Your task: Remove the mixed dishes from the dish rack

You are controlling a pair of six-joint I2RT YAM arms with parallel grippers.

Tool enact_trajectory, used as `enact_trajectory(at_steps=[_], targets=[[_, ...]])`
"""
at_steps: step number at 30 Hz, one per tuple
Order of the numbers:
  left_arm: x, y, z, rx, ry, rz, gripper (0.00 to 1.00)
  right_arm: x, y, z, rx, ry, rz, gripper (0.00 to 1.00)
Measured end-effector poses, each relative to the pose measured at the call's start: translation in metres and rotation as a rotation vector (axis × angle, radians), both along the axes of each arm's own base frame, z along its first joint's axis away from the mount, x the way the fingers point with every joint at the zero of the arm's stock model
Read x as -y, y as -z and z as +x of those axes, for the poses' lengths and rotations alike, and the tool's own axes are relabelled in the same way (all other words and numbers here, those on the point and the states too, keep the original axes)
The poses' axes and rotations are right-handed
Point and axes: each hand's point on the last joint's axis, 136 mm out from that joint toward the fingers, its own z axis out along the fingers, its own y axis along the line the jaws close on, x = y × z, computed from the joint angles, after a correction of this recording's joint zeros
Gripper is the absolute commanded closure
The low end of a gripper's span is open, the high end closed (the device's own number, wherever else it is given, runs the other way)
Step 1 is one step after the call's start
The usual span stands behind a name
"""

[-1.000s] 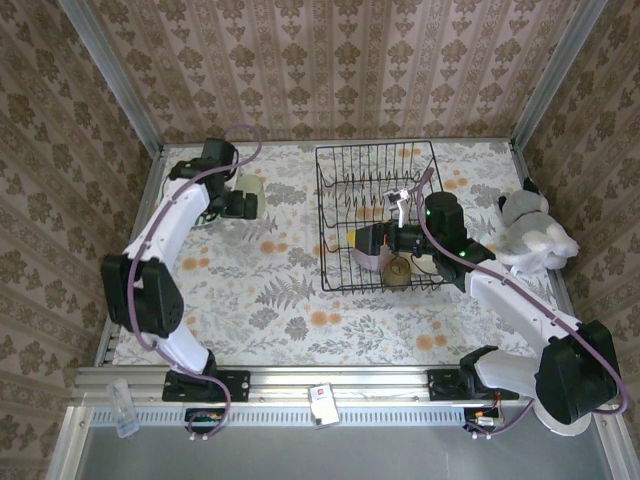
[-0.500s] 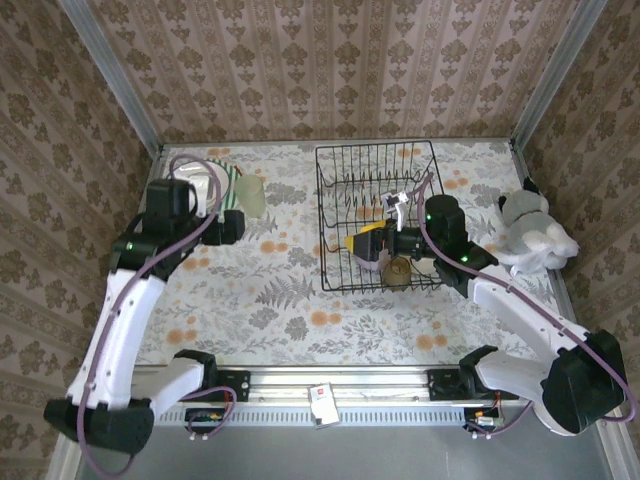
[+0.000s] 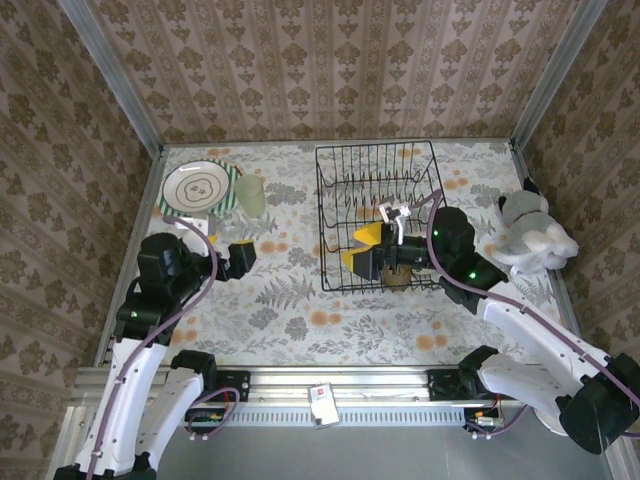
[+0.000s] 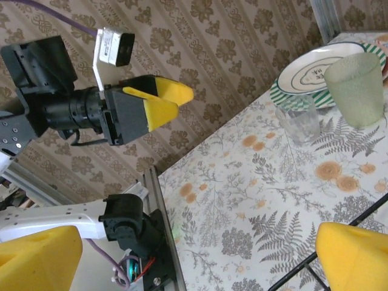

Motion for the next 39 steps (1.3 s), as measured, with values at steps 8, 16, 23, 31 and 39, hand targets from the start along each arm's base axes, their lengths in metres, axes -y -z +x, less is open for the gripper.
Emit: enact_trajectory(at_steps=[8,16,23,31,39], targets=[[0.013,0.014,0.003,-0.020,0.035,-0.092,0.00,0.016,-0.025,0.017,-0.052,0.167,-0.044,0.00],[0.019,0.008,-0.004,-0.021,0.065,-0.088,0.00,0.075,0.011,0.033,-0.238,0.528,-0.247,0.00],[0.016,-0.017,-0.016,0.053,0.073,-0.109,0.00,0.111,0.067,0.037,-0.426,0.725,-0.540,0.11],[0.022,-0.021,-0.009,0.035,0.096,-0.200,0.00,0.111,0.108,0.032,-0.521,0.751,-0.793,0.14],[0.024,-0.015,-0.001,-0.024,0.117,-0.248,0.00,0.115,0.147,0.031,-0.596,0.766,-0.937,0.11]])
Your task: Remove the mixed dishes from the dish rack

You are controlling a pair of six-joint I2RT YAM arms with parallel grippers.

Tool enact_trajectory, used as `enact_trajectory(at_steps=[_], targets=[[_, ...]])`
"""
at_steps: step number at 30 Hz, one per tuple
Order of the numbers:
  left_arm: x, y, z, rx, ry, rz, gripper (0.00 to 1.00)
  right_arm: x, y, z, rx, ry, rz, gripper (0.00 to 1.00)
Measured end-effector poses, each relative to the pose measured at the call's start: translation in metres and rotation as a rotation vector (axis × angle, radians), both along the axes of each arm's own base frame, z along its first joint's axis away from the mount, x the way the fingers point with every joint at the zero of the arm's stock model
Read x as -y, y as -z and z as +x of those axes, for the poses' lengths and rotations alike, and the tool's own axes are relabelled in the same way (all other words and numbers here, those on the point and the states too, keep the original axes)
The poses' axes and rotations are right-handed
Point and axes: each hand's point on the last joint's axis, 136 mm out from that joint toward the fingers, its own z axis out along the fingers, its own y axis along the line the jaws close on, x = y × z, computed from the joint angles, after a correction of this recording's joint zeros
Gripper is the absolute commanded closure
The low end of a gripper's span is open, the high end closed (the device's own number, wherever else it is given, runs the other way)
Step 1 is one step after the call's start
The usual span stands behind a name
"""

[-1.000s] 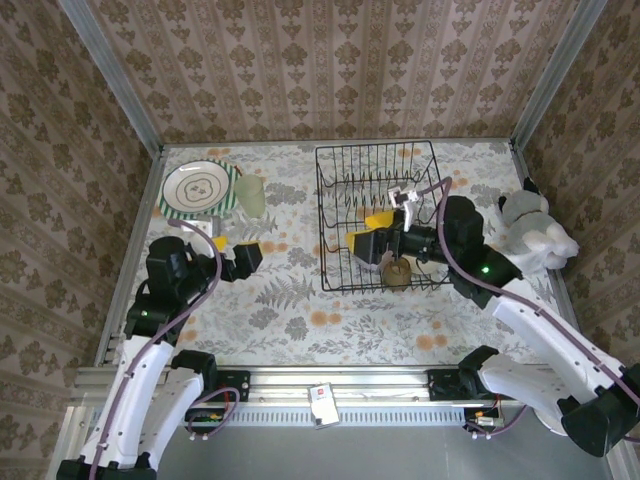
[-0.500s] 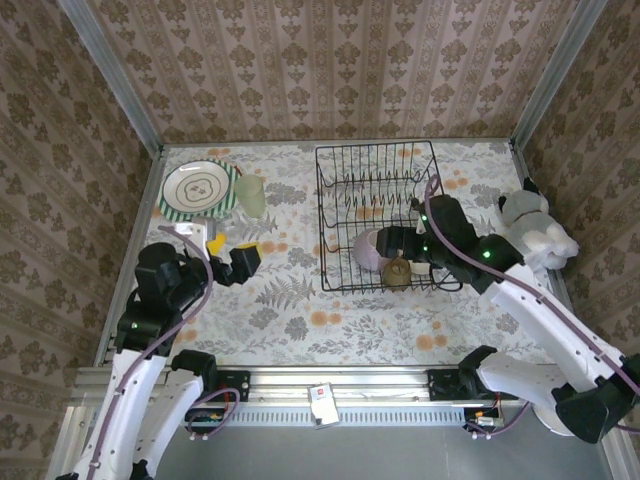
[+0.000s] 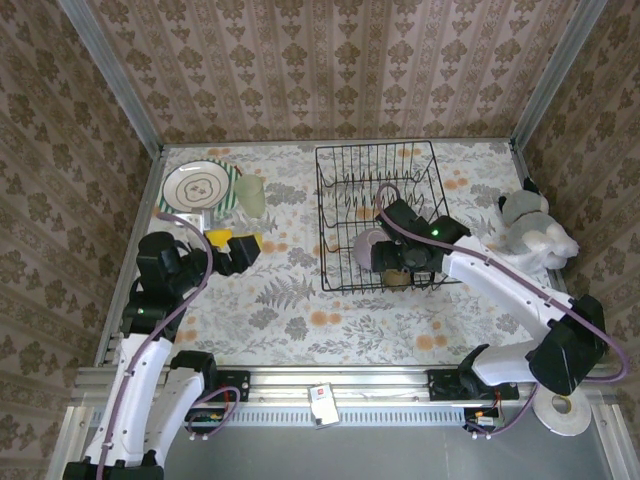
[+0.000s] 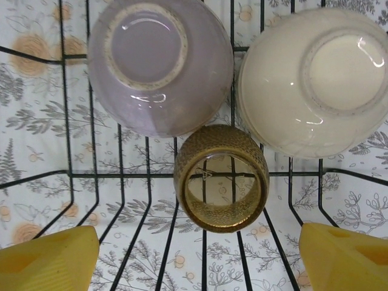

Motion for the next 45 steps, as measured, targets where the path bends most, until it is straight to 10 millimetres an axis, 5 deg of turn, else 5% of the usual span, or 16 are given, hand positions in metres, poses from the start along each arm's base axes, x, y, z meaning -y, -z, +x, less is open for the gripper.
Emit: enact_trajectory(at_steps=[9,18,31,38,45], targets=[[0.010,-0.006,-0.007,0.018,0.076,-0.031,0.00,0.008,0.041,0.002,-0.106,0.007,-0.061,0.12],[0.015,-0.007,-0.006,0.022,0.106,-0.042,0.00,0.009,0.059,0.004,-0.156,-0.028,-0.107,0.20],[0.015,-0.005,0.000,0.016,0.108,-0.053,0.00,0.010,0.060,0.003,-0.175,-0.044,-0.091,0.35],[0.017,0.003,0.005,-0.021,0.110,-0.063,0.00,0.004,0.057,0.004,-0.181,-0.077,-0.063,0.58],[0.017,0.006,0.008,-0.033,0.102,-0.062,0.00,-0.006,0.046,0.004,-0.186,-0.101,-0.011,0.66]])
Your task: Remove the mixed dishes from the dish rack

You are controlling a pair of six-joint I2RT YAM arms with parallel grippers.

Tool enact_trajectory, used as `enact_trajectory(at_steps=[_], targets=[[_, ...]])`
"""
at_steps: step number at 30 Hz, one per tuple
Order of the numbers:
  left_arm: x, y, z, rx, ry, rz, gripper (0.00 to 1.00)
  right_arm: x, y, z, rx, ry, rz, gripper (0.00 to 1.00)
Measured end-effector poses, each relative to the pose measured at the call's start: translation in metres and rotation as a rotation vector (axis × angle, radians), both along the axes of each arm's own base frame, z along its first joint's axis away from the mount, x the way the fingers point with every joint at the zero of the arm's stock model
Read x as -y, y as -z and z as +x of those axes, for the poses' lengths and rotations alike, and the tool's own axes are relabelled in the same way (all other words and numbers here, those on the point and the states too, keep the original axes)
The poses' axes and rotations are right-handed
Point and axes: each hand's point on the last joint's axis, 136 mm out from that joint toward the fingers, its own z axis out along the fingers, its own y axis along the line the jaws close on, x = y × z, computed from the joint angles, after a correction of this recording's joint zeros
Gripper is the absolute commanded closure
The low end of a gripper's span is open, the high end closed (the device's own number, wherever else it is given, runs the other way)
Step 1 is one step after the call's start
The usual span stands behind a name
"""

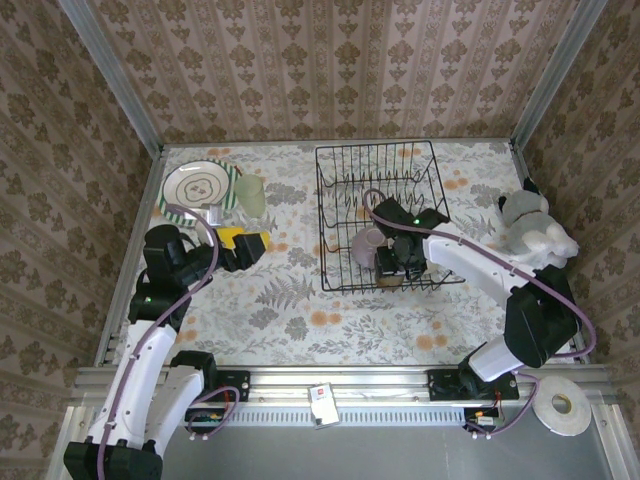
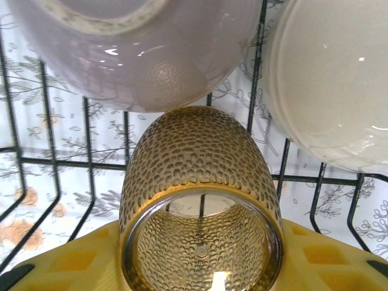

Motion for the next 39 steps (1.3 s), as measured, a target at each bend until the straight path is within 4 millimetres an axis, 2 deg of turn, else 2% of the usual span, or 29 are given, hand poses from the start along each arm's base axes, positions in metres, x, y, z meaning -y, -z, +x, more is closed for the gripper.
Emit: enact_trajectory(at_steps=[4,9,14,20,31,39], targets=[[0.000,0.004,0.004,-0.017,-0.008,0.005,0.00,-0.005,-0.020,0.000,0.026,-0.015,0.044,0.71],[0.001,0.015,0.011,-0.063,-0.011,0.009,0.00,-0.012,-0.056,0.007,0.097,-0.029,0.112,0.75],[0.007,0.026,0.020,-0.128,0.002,-0.003,0.01,-0.020,-0.078,0.016,0.124,-0.040,0.195,0.78],[0.030,0.028,0.024,-0.180,0.070,-0.017,0.04,-0.027,-0.097,0.022,0.135,-0.032,0.332,0.80],[0.082,0.040,0.032,-0.258,0.217,-0.091,0.20,-0.046,-0.157,0.044,0.242,-0.039,0.703,0.80],[0.116,0.032,0.033,-0.260,0.328,-0.174,0.21,-0.059,-0.170,0.047,0.237,-0.073,0.865,0.81]])
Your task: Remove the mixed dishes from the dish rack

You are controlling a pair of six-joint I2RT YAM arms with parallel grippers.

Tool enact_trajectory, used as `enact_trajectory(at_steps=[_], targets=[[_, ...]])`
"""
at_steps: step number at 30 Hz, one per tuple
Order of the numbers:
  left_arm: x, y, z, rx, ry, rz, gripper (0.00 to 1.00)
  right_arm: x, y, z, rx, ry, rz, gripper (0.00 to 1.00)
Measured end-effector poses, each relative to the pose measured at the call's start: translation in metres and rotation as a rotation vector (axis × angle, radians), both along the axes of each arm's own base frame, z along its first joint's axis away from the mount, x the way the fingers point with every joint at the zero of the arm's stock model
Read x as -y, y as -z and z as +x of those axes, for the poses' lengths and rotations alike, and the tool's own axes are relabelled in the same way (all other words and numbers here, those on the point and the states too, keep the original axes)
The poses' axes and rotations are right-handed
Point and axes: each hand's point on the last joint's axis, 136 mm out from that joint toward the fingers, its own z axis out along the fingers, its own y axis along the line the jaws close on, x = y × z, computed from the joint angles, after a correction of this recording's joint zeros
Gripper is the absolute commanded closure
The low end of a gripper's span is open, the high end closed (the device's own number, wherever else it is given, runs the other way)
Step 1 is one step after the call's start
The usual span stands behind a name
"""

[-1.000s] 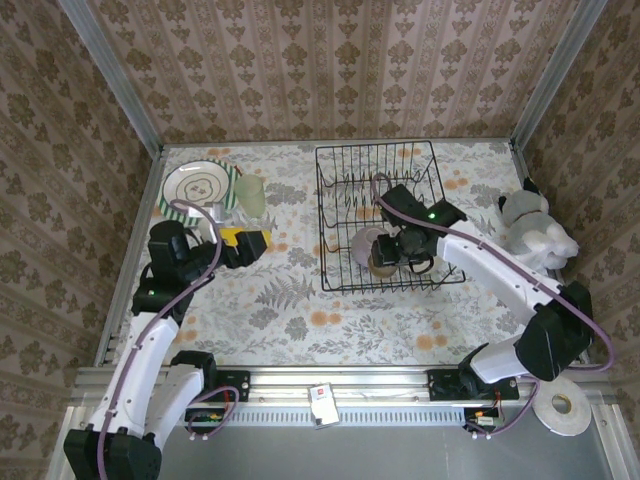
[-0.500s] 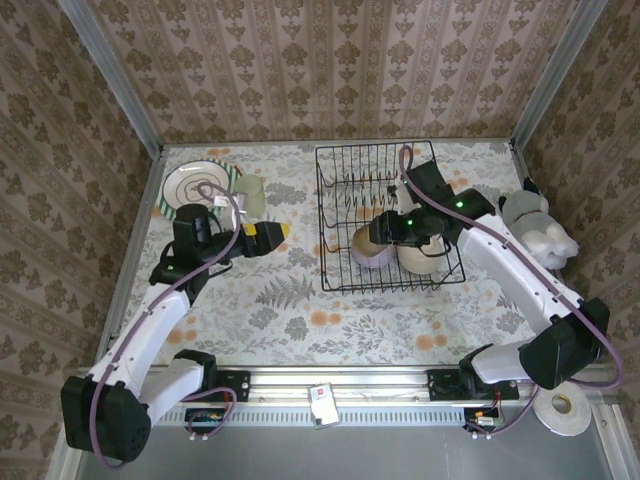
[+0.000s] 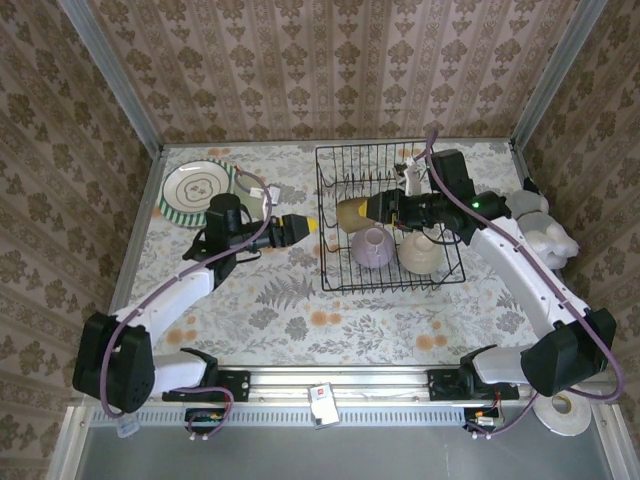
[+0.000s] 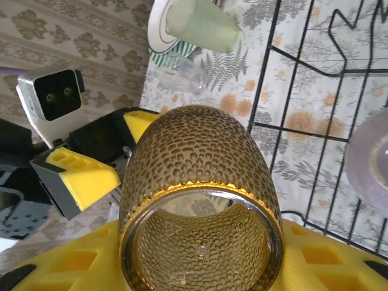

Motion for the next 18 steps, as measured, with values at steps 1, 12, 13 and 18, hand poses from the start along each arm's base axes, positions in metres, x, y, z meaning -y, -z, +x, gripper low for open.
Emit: enact_trajectory(at_steps=[1,12,13,18], targets=[[0.003,-0.003,0.000,0.004,0.011,-0.019,0.20,-0.001,0.000,0.000,-0.005,-0.005,0.017,0.81],[0.036,-0.038,-0.007,0.043,0.132,-0.183,0.22,-0.009,-0.007,-0.004,-0.006,-0.059,0.152,0.81],[0.038,-0.041,-0.007,0.046,0.139,-0.192,0.22,-0.010,-0.008,-0.004,-0.005,-0.064,0.161,0.81],[0.043,-0.058,-0.014,0.069,0.172,-0.239,0.25,-0.012,-0.010,-0.006,0.004,-0.083,0.189,0.81]])
